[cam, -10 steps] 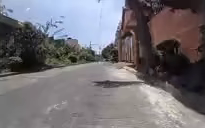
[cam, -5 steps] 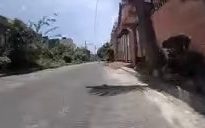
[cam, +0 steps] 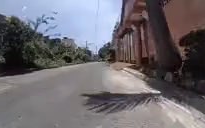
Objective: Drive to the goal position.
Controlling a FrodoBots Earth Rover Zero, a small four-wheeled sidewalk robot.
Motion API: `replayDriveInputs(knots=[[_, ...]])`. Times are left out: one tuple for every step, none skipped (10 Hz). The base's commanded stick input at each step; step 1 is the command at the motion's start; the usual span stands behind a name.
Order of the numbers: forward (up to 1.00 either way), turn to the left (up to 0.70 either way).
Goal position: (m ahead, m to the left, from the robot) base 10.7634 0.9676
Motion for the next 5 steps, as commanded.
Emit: replayDriveInputs(knots=[[1.0,0.0],[1.0,0.0],[1.0,0.0],[1.0,0.0],[1.0,-0.03]])
